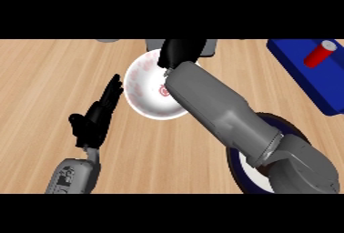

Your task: Pick the cupcake from the plate and place it in the bowl

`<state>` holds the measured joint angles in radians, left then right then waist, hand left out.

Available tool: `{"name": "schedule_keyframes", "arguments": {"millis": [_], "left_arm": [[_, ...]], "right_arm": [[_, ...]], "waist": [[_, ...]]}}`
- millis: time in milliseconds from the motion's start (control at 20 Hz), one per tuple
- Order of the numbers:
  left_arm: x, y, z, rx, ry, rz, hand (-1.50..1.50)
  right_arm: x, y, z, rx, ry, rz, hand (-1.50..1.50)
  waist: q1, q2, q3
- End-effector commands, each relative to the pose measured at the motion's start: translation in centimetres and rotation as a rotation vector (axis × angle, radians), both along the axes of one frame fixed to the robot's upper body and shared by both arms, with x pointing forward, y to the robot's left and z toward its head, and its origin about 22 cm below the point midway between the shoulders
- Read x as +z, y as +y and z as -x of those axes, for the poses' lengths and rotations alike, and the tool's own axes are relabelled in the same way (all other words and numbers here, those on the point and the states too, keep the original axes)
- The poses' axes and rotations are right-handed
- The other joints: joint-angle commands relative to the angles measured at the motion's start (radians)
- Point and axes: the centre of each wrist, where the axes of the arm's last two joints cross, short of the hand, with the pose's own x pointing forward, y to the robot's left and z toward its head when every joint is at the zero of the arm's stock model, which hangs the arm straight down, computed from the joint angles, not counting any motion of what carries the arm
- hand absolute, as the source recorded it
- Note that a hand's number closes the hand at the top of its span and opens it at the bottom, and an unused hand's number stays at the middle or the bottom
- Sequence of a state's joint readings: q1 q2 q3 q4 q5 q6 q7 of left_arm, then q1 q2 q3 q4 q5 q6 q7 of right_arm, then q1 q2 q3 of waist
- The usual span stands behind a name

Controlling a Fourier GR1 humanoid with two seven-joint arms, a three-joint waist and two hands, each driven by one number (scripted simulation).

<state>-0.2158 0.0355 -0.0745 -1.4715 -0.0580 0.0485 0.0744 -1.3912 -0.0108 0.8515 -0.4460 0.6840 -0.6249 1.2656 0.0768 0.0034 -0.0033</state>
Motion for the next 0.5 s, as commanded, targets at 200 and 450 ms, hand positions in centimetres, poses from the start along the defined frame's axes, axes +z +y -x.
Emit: {"name": "schedule_keyframes", "arguments": {"millis": [200, 450], "left_arm": [[-0.5, 1.0, 0.4, 0.027, 0.006, 0.005, 0.0], [0.2, -0.1, 0.3, 0.011, 0.005, 0.001, 0.0]], "right_arm": [[-5.3, -1.3, 2.0, -0.143, 0.154, -0.352, -1.5], [-7.6, -1.0, 4.4, 0.015, 0.11, -0.429, -1.5]], "waist": [[-0.031, 0.001, 0.003], [-0.02, 0.005, 0.003]]}}
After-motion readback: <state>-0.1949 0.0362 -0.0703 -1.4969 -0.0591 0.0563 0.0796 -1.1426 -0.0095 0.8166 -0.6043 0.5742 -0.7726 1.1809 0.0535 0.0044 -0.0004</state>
